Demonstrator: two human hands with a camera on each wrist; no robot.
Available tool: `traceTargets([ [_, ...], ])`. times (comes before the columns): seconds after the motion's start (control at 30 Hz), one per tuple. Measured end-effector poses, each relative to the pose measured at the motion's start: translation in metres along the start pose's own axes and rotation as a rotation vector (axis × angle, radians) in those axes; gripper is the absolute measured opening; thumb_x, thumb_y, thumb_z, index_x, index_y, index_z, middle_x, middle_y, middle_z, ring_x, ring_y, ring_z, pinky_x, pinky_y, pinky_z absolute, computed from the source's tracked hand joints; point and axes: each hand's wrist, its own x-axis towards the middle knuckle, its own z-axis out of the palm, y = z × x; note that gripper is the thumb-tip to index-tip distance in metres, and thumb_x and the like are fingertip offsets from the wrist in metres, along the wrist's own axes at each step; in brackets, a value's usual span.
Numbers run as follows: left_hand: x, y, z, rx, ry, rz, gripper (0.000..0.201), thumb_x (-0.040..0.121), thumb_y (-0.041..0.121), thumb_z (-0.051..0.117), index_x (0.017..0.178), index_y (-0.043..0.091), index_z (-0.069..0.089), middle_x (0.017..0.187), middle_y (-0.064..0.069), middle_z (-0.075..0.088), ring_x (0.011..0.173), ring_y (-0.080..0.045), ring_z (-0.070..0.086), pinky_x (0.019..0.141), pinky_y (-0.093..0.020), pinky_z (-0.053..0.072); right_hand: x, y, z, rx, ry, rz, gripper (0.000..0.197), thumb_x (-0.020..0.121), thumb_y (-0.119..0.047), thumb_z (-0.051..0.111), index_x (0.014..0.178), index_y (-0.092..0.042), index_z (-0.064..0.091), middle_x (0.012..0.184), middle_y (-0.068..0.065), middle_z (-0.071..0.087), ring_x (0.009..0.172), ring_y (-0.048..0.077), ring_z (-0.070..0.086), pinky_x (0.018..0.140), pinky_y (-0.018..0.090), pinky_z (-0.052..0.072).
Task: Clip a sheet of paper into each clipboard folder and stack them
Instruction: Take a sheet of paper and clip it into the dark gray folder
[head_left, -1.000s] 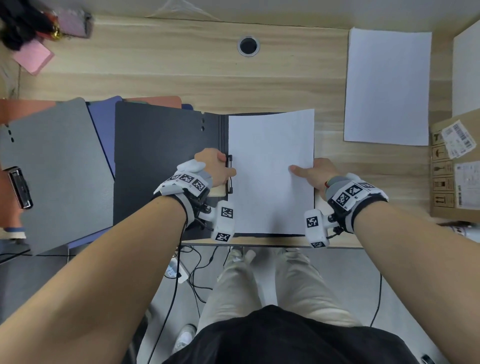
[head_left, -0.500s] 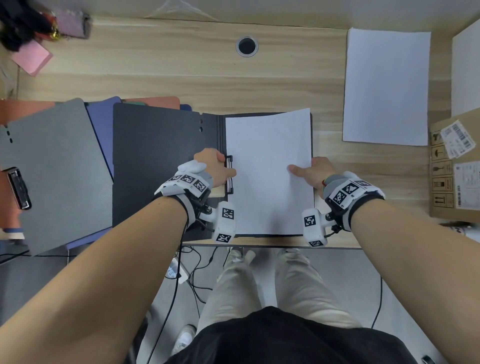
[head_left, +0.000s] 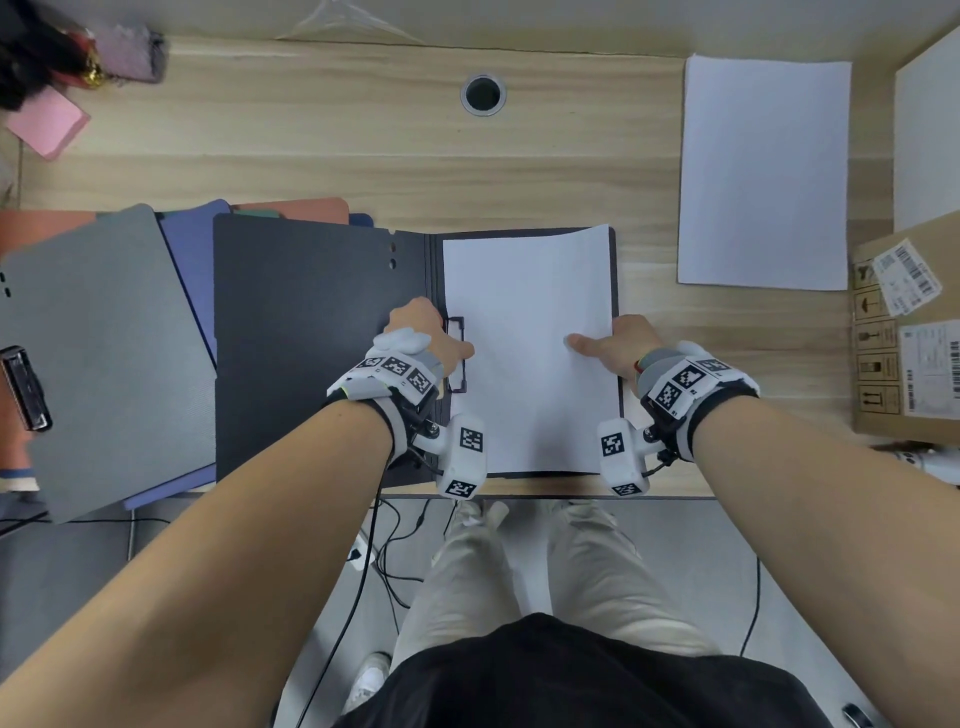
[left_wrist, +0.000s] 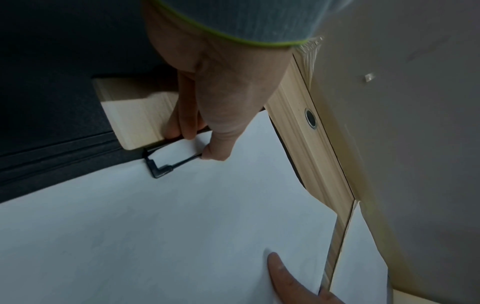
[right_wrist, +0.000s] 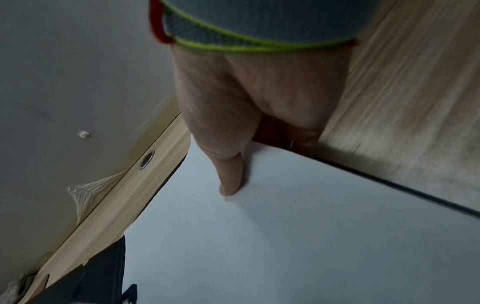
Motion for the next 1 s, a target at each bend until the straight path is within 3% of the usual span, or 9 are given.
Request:
traceTargets([
  [0.07,0.000,0.003,0.001,0.013,0.008,-0.009,0.035,0.077,0.036,0.076,0.095,0.019,0.051,0.081,0.000,0.057,0.065,-0.019,0.056,0.054,-0.025,0.043,0.000,-0.001,-0.002,-0.008,-0.004,0.002,0.089,0.087,-0.044,0.068,0.150,0.002,0.025,0.156,0.014,0.031,0.142,0.030,0.034,0.111,0.037,0.032],
  [0.2,-0.002,0.005,0.000,0.023,-0.002,-0.019,0.034,0.078,0.034,0.076,0.090,0.018,0.048,0.071,0.002,0.048,0.071,-0.022,0.058,0.063,-0.029,0.047,0.000,-0.002,-0.004,-0.032,-0.006,0.017,0.084,0.086,-0.045,0.069,0.145,0.003,0.035,0.149,0.014,0.042,0.134,0.031,0.043,0.106,0.037,0.038],
  [0.33,-0.001,0.004,-0.003,0.040,-0.036,-0.035,0.036,0.077,0.035,0.074,0.073,0.022,0.040,0.077,0.002,0.054,0.071,-0.022,0.058,0.068,-0.029,0.051,0.000,-0.003,-0.006,-0.027,-0.018,0.028,0.086,0.086,-0.046,0.069,0.146,0.003,0.033,0.150,0.015,0.040,0.136,0.032,0.042,0.107,0.038,0.038],
  [0.4,-0.003,0.002,-0.003,0.026,-0.033,-0.012,0.029,0.076,0.038,0.075,0.086,0.022,0.054,0.086,0.000,0.061,0.073,-0.023,0.060,0.076,-0.032,0.056,0.000,-0.003,-0.006,-0.025,-0.016,0.024,0.087,0.087,-0.044,0.068,0.148,0.003,0.029,0.153,0.015,0.037,0.138,0.031,0.038,0.108,0.037,0.035],
  [0.5,-0.005,-0.003,-0.001,-0.004,-0.002,0.018,0.047,0.075,0.042,0.077,0.114,0.023,0.061,0.097,0.000,0.067,0.080,-0.023,0.066,0.081,-0.037,0.059,0.001,-0.003,-0.006,-0.022,-0.021,0.024,0.088,0.087,-0.044,0.068,0.149,0.002,0.026,0.156,0.013,0.032,0.141,0.030,0.035,0.111,0.037,0.032],
  [0.6,-0.007,-0.001,-0.004,-0.015,-0.019,0.022,0.040,0.076,0.039,0.076,0.108,0.026,0.057,0.095,-0.001,0.065,0.081,-0.023,0.066,0.083,-0.038,0.058,0.002,-0.001,-0.005,0.011,-0.018,0.033,0.090,0.086,-0.045,0.069,0.150,0.000,0.025,0.157,0.012,0.030,0.143,0.029,0.033,0.112,0.037,0.030],
  [0.87,-0.011,0.004,-0.005,0.028,0.004,0.004,0.031,0.081,0.031,0.074,0.095,0.019,0.049,0.072,0.003,0.047,0.073,-0.023,0.058,0.067,-0.029,0.048,0.009,0.004,-0.004,-0.005,-0.015,0.039,0.087,0.085,-0.047,0.070,0.147,0.000,0.032,0.152,0.013,0.038,0.138,0.030,0.039,0.108,0.036,0.035],
  [0.93,-0.012,0.007,-0.004,0.044,0.012,0.000,0.032,0.081,0.030,0.073,0.096,0.017,0.048,0.071,0.002,0.045,0.073,-0.023,0.057,0.064,-0.029,0.046,0.013,0.006,-0.005,-0.025,-0.005,0.049,0.064,0.082,-0.048,0.072,0.123,-0.003,0.054,0.123,0.012,0.057,0.112,0.029,0.056,0.089,0.033,0.045],
  [1.0,-0.011,0.008,-0.004,0.066,0.014,-0.003,0.033,0.082,0.030,0.073,0.097,0.017,0.048,0.071,0.001,0.046,0.073,-0.023,0.057,0.058,-0.028,0.044,0.013,0.009,-0.009,-0.041,0.017,0.047,0.045,0.077,-0.052,0.075,0.078,-0.014,0.050,0.083,0.002,0.053,0.072,0.020,0.053,0.065,0.028,0.045],
])
